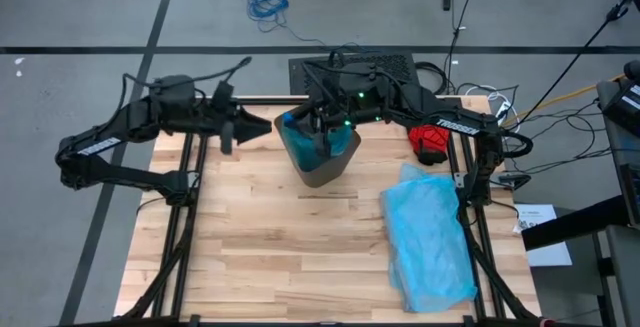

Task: Place trash/remove bag and relplace
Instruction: Close the blue trash bag in the trash bin, then remove the blue trash bag from the trash bin

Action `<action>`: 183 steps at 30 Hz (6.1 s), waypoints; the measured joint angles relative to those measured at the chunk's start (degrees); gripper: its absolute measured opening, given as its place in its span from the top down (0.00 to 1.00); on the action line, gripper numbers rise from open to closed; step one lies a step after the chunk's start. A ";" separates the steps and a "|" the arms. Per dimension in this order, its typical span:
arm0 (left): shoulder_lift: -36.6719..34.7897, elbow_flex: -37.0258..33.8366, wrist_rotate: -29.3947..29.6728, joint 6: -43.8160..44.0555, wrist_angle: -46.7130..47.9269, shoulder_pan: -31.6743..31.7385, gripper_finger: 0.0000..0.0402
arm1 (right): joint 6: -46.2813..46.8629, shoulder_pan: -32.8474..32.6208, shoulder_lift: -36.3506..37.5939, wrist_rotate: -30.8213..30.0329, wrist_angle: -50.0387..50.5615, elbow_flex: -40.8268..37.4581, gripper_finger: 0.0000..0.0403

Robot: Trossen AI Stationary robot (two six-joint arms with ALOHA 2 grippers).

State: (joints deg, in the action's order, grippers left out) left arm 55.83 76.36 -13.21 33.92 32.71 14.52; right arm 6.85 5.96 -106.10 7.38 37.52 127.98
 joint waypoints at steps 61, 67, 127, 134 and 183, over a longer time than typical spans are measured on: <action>14.55 -2.99 4.65 -13.23 -1.87 -1.52 1.00 | 4.99 1.80 8.77 -4.73 -0.47 0.09 1.00; 14.58 -2.97 4.32 -13.21 -1.97 -1.52 1.00 | 4.65 1.96 8.72 -4.61 0.76 0.09 0.90; 21.74 -2.76 11.96 -20.76 0.67 -0.12 1.00 | -0.63 1.44 15.71 -11.54 1.13 -0.01 1.00; 20.51 -2.93 10.47 -19.15 -1.10 -0.08 1.00 | 1.09 1.44 14.69 -12.02 3.38 0.04 1.00; 12.54 6.89 4.38 -17.73 -18.67 0.41 0.58 | 2.32 1.70 9.25 -1.36 -4.75 0.04 1.00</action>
State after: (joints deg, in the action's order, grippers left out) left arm 68.37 83.25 -8.83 16.19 14.04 14.93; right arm 9.17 7.66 -96.86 6.02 32.77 128.03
